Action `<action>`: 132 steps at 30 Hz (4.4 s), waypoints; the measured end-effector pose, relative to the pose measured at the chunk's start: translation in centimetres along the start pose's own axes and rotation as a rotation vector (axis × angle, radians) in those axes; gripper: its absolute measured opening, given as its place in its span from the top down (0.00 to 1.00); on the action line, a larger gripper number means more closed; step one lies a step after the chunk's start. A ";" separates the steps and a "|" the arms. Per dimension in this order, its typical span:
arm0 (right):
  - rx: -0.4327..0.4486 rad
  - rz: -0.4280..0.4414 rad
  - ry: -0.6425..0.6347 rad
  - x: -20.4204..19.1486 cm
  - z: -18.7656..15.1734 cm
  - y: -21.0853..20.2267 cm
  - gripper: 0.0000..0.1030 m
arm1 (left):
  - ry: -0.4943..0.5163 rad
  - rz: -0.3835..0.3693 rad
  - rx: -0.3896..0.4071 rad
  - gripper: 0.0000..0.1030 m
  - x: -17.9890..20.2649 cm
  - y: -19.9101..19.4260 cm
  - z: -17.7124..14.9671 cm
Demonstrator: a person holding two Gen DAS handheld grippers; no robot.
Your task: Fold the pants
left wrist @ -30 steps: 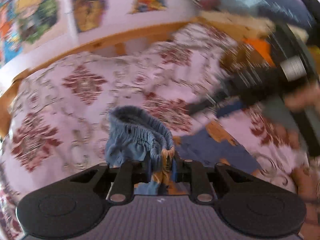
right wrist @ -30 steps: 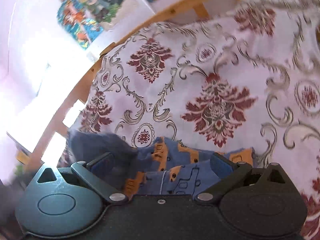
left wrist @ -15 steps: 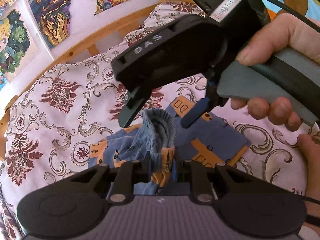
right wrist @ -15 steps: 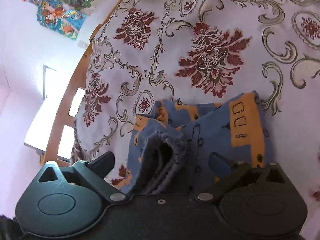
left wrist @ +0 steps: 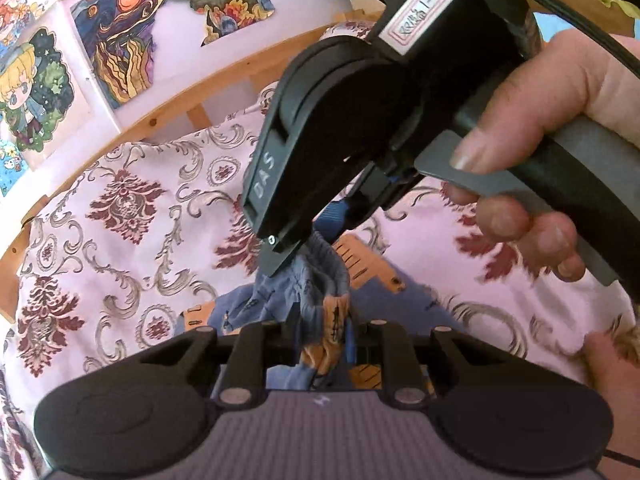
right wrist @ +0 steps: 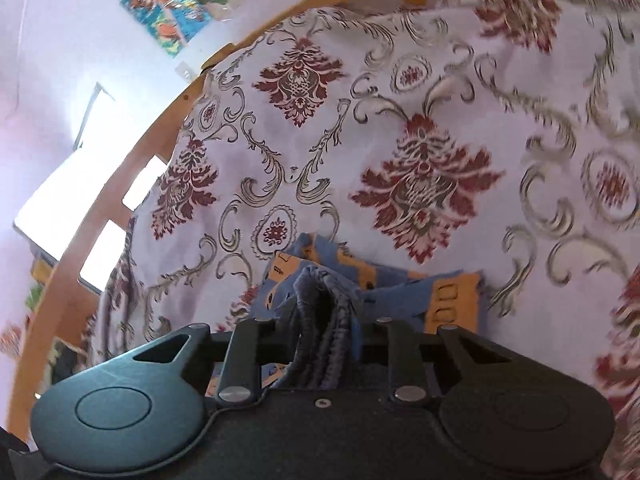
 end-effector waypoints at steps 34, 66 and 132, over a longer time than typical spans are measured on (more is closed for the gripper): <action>0.134 -0.389 0.018 5.3 -5.8 -1.7 0.02 | -0.215 -0.459 -0.036 0.00 -6.2 -0.9 -4.0; 0.320 -0.588 0.048 4.1 -6.0 -2.2 0.01 | -0.501 -0.117 -0.275 0.00 -15.5 5.5 -6.9; 0.090 -0.154 -0.094 4.9 -6.9 1.3 0.01 | -0.633 -0.393 -0.355 0.00 -18.1 12.2 -7.5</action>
Point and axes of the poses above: each gripper's, at about its wrist camera, not at the fingertips, and y roughly the way its jaws point, x to its right, z to its top, the point moved 9 cm from there along y, roughly the way its jaws point, and after that the axes turned 13 degrees about -x, right-handed, at the moved point
